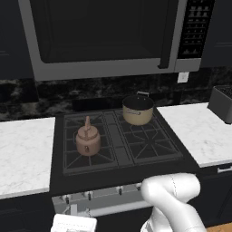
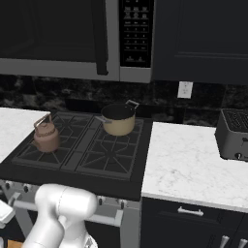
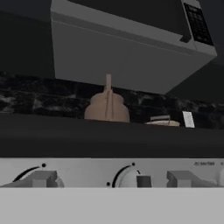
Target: Pick the kettle from the counter and place it on a stove burner. Then turn the burner on.
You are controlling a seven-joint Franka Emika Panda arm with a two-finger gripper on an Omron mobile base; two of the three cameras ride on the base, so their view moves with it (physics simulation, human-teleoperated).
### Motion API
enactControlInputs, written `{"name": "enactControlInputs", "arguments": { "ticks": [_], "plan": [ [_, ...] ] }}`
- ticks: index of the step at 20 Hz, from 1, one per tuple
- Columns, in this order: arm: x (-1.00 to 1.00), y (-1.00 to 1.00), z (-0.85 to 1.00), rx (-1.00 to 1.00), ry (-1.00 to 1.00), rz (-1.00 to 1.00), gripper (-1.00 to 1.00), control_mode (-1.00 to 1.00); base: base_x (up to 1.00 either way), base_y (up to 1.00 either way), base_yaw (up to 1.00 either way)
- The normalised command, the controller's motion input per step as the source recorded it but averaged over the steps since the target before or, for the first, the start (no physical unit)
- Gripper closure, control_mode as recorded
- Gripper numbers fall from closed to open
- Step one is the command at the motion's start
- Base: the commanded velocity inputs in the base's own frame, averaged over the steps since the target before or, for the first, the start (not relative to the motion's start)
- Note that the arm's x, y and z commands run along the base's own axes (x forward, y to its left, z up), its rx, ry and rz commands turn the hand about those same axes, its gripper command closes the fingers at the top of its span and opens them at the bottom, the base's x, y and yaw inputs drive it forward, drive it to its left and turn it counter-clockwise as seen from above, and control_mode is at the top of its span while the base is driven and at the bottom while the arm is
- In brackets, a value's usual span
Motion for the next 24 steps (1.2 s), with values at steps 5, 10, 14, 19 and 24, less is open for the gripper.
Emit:
{"name": "enactControlInputs", "arguments": {
  "ticks": [5, 10, 14, 19, 24],
  "plan": [
    [0.40, 0.29, -0.02, -0.01, 0.01, 0.02, -1.00, -1.00, 0.00, 0.00, 0.00],
    [0.01, 0.28, 0.00, -0.02, 0.00, 0.04, -1.00, -1.00, 0.00, 0.00, 0.00],
    [0.28, 0.15, -0.08, -0.02, 0.05, 0.14, -1.00, -1.00, 0.00, 0.00, 0.00],
    [0.37, 0.01, -0.01, 0.00, 0.10, 0.10, -1.00, -1.00, 0.00, 0.00, 0.00],
    [0.15, 0.00, -0.11, 0.00, 0.07, 0.01, -1.00, -1.00, 0.00, 0.00, 0.00]
  ]
}}
